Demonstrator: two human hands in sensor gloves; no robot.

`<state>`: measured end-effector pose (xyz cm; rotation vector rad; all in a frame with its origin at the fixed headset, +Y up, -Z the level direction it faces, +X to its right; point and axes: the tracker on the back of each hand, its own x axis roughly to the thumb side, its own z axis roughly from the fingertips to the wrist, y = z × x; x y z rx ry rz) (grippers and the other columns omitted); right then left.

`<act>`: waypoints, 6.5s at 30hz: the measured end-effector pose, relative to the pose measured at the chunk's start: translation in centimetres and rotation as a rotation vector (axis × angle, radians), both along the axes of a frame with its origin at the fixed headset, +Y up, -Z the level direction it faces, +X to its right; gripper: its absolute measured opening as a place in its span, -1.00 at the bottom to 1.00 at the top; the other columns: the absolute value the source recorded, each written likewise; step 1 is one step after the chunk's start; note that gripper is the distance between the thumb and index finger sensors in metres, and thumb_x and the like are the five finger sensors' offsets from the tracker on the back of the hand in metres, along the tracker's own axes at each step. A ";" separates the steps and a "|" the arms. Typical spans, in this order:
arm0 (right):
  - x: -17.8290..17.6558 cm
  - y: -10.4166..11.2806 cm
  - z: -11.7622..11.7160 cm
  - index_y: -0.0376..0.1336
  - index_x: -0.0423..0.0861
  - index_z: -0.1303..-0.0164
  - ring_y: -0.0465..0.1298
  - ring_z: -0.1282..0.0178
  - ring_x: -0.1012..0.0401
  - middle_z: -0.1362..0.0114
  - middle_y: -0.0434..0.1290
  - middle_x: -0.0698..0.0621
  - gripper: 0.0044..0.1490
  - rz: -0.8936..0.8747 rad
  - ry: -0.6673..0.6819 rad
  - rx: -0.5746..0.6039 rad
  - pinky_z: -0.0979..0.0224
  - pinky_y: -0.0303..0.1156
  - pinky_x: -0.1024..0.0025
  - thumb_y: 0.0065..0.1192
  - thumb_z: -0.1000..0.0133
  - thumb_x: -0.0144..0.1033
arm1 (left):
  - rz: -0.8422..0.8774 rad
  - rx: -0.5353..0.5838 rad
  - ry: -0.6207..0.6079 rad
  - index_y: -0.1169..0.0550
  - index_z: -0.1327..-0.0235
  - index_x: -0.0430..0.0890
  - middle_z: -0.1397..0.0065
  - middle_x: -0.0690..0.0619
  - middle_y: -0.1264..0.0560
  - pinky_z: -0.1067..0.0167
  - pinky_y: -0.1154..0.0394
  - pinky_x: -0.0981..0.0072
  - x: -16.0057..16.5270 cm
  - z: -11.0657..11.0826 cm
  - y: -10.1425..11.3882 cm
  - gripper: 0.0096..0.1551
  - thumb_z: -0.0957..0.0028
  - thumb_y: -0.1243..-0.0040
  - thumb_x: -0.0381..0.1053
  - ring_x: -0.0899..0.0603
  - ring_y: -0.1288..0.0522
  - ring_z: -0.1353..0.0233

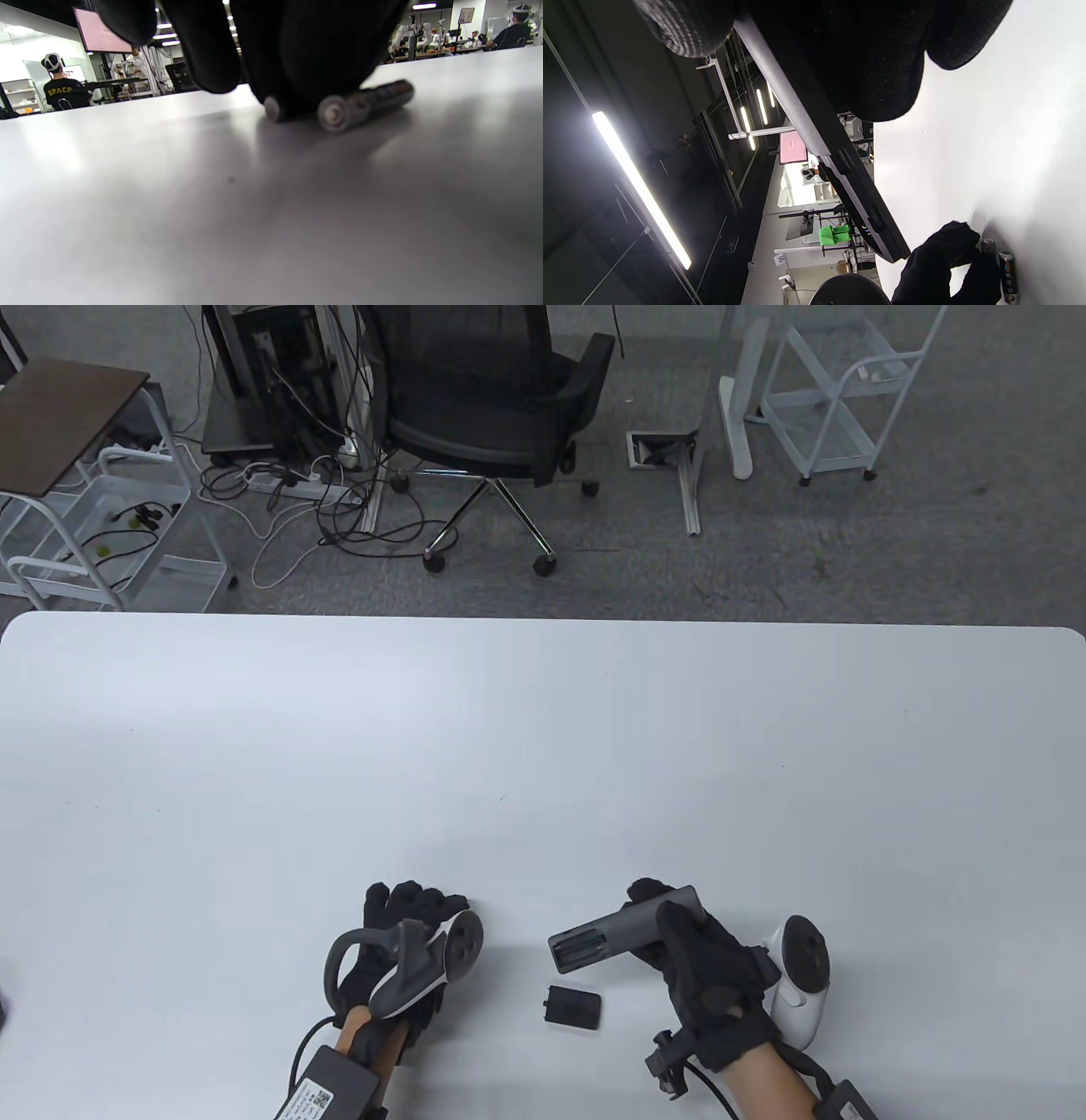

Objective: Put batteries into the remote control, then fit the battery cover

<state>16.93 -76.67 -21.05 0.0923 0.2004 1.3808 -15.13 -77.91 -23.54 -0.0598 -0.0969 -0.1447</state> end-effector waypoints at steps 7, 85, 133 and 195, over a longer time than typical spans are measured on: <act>-0.2 0.0 0.1 0.29 -0.23 -0.41 0.59 -0.21 -0.16 -0.31 0.56 -0.21 -0.19 0.001 0.014 -0.003 -0.40 0.30 -0.29 0.19 -0.10 0.06 | -0.016 -0.026 -0.011 -0.55 -0.28 0.25 -0.36 0.20 -0.61 -0.65 -0.30 -0.21 0.2 -0.4 -0.1 -0.43 0.05 -0.48 0.11 -0.07 -0.52 -0.54; -3.8 -2.1 -0.1 0.30 -0.29 -0.41 0.63 -0.15 -0.16 -0.27 0.60 -0.24 -0.17 0.091 0.261 -0.152 -0.38 0.34 -0.26 0.19 -0.13 0.06 | 0.610 0.217 -0.440 -0.50 -0.27 0.21 -0.26 0.21 -0.66 -0.59 -0.37 -0.19 4.6 7.6 6.5 -0.41 0.05 -0.41 0.18 -0.07 -0.60 -0.42; -2.3 -1.8 -0.1 0.35 -0.33 -0.32 0.68 0.00 -0.12 -0.13 0.66 -0.24 -0.22 0.121 0.115 -0.120 -0.30 0.43 -0.18 0.19 -0.13 0.02 | 0.585 0.130 -0.465 -0.59 -0.21 0.30 -0.43 0.12 -0.58 -0.61 -0.30 -0.28 5.0 7.5 6.1 -0.51 0.03 -0.31 0.23 -0.19 -0.48 -0.56; 0.7 -1.5 -0.5 0.33 -0.32 -0.34 0.71 0.07 -0.07 -0.13 0.65 -0.23 -0.20 0.000 0.014 -0.148 -0.27 0.46 -0.12 0.17 -0.14 0.05 | 0.154 -0.086 -0.051 -0.57 -0.32 0.19 -0.35 0.13 -0.64 -0.59 -0.32 -0.27 -0.5 2.2 1.3 -0.32 0.14 -0.48 0.20 -0.18 -0.53 -0.52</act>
